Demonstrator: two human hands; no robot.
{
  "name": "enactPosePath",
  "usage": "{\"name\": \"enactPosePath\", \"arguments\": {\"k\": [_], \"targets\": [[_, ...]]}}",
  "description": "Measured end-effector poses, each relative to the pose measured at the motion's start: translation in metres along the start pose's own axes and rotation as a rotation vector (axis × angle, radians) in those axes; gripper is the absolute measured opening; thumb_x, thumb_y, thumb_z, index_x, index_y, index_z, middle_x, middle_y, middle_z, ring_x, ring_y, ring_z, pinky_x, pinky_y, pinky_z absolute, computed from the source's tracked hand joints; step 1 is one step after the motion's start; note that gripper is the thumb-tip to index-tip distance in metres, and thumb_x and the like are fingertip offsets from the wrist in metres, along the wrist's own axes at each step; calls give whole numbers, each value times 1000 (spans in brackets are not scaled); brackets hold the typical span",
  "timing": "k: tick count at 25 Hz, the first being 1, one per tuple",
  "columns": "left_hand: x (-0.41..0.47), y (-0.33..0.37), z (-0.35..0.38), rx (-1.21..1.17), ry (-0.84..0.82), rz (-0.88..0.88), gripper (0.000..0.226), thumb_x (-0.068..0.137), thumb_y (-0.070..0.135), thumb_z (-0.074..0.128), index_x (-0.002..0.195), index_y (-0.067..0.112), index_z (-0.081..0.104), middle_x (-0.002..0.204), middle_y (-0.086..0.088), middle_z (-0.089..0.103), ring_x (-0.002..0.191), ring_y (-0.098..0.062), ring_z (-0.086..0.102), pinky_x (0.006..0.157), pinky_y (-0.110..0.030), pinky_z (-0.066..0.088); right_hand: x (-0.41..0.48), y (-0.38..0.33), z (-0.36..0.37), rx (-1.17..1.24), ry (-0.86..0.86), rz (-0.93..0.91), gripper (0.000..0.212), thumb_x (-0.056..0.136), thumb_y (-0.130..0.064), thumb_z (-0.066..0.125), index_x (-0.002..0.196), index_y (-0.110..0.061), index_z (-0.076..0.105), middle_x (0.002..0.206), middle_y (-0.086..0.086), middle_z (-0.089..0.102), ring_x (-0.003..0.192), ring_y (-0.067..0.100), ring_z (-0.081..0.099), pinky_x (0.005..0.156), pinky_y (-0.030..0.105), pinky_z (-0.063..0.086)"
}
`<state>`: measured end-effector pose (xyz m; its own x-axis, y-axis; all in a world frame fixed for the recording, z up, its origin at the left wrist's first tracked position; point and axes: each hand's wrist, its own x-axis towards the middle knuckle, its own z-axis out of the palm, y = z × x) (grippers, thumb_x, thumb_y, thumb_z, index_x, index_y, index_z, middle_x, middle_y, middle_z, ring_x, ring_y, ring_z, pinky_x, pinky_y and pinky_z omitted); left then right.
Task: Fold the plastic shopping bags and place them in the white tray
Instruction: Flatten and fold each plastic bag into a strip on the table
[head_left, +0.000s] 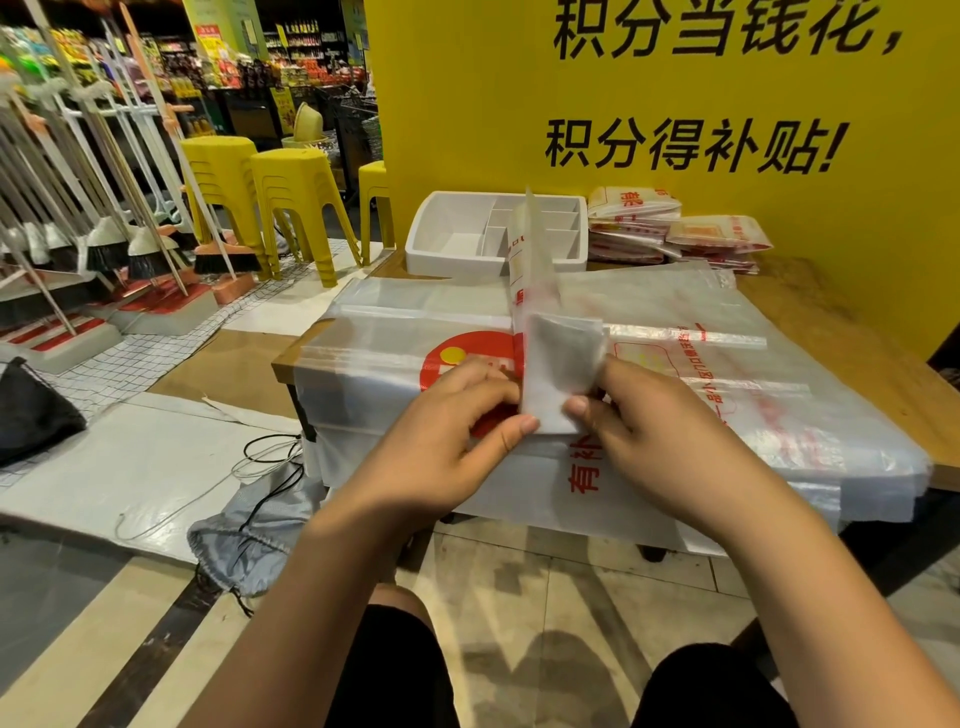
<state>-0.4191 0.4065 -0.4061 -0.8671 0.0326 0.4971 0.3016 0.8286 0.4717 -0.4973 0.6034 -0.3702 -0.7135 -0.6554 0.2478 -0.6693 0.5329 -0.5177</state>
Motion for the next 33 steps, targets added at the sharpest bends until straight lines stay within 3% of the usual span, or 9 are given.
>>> {"name": "enactPosePath", "arguments": {"k": [3, 5, 8, 11, 13, 16, 20, 24, 33], "targets": [[-1, 9, -1, -146, 54, -124, 39, 95, 32, 65, 131, 25, 53, 109, 15, 64, 108, -1, 59, 77, -10, 44, 8, -7, -4, -3, -51, 55, 39, 101, -31, 51, 137, -25, 37, 107, 1, 65, 95, 23, 60, 72, 36, 45], [-1, 12, 0, -179, 62, -148, 56, 95, 29, 66, 145, 31, 40, 106, 17, 64, 109, 1, 58, 82, -7, 43, 12, -14, -3, -5, -53, 99, 66, 103, -30, 47, 156, -27, 8, 98, 4, 66, 86, 23, 62, 70, 36, 48], [-2, 13, 4, -163, 66, -152, 66, 97, 30, 62, 154, 33, 29, 111, 17, 62, 113, 0, 55, 82, -10, 44, 15, -22, 5, -68, -3, 167, 76, 105, -29, 42, 157, -21, -13, 82, 3, 59, 74, 22, 58, 66, 38, 47], [-2, 8, 10, -41, 102, -88, 44, 100, 31, 55, 143, 25, 52, 123, 11, 57, 120, -2, 50, 95, -25, 48, 17, -29, 10, -185, 40, 217, 55, 104, -26, 39, 152, -14, 18, 107, 13, 64, 95, 35, 61, 70, 38, 45], [-2, 6, 15, -8, 109, -83, 38, 100, 32, 51, 135, 21, 61, 122, 9, 54, 120, -5, 48, 99, -29, 46, 19, -34, 12, -304, 49, 272, 32, 102, -25, 39, 131, -12, 43, 114, 15, 63, 100, 37, 60, 69, 35, 37], [-1, 6, 19, 47, 112, -77, 37, 100, 31, 48, 131, 19, 64, 116, 9, 50, 114, -10, 48, 96, -33, 46, 22, -39, 15, -454, 63, 310, 30, 101, -29, 39, 120, -10, 53, 116, 13, 61, 106, 36, 60, 70, 33, 33], [1, 6, 16, 106, 59, -95, 34, 101, 34, 47, 126, 20, 64, 132, 7, 45, 126, -11, 43, 102, -39, 45, 26, -26, 10, -480, 125, 144, 31, 98, -33, 47, 118, -11, 54, 113, 10, 52, 107, 35, 54, 73, 36, 34], [2, 7, 14, 159, 46, -114, 34, 100, 39, 44, 124, 22, 61, 138, 5, 48, 132, -12, 42, 110, -35, 36, 31, -6, 6, -238, 74, 31, 45, 97, -34, 52, 139, -21, 46, 128, 3, 57, 119, 28, 54, 98, 41, 43], [9, 27, 14, 236, 10, -205, 36, 95, 53, 39, 114, 25, 50, 114, 10, 52, 112, -10, 40, 106, -30, 29, 30, 9, 14, -239, -65, -13, 56, 105, -38, 29, 158, -24, 20, 165, -5, 19, 152, 13, 14, 122, 33, 12]]}}
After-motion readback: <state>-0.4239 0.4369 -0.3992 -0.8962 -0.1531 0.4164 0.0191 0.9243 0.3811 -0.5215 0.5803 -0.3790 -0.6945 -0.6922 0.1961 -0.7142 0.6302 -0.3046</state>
